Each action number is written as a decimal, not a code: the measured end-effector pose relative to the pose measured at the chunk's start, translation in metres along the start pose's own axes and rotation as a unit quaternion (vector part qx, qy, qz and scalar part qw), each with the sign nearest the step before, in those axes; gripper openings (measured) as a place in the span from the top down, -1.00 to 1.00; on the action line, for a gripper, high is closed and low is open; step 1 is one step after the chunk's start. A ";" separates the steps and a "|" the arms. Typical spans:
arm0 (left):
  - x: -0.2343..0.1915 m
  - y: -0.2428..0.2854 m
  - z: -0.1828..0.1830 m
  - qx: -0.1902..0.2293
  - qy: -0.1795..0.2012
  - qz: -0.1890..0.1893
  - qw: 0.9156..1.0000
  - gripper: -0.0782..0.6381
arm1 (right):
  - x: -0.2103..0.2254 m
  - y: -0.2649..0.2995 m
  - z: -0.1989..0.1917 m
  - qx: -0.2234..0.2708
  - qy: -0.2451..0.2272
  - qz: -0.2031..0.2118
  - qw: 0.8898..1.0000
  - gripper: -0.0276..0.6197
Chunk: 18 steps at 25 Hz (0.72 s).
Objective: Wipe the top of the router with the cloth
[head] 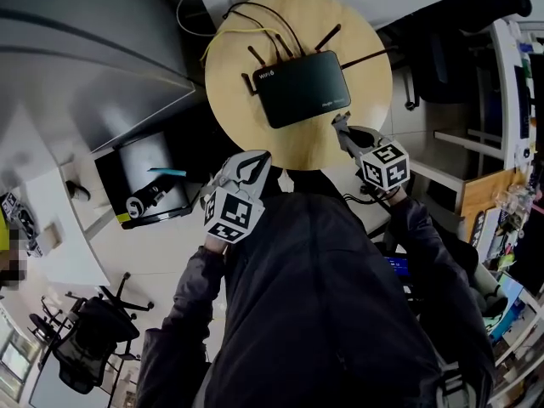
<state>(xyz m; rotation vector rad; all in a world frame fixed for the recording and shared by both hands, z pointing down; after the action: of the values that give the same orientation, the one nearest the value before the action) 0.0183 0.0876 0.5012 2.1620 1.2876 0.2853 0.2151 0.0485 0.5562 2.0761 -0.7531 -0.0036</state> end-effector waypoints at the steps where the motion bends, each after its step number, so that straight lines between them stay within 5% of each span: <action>1: 0.001 0.002 0.001 0.001 0.001 -0.002 1.000 0.78 | -0.008 -0.006 0.006 0.009 -0.009 0.004 1.000 0.82; 18: 0.059 0.010 0.016 0.004 0.028 0.013 1.000 0.78 | -0.057 -0.063 0.008 0.081 -0.112 0.031 0.990 0.82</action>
<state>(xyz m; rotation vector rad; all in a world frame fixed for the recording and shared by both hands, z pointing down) 0.0626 0.1280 0.4875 2.1935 1.2928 0.3537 0.1983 0.0972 0.4883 2.2308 -0.9809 -0.1470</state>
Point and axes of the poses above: the fingertips, and each gripper's own axes: y forward along the fingers, x to its right, z out of its top, the point moved 1 cm from there along -y, backward along the fingers, and after that the axes turned 1 degree about x, right-handed, at the moved point
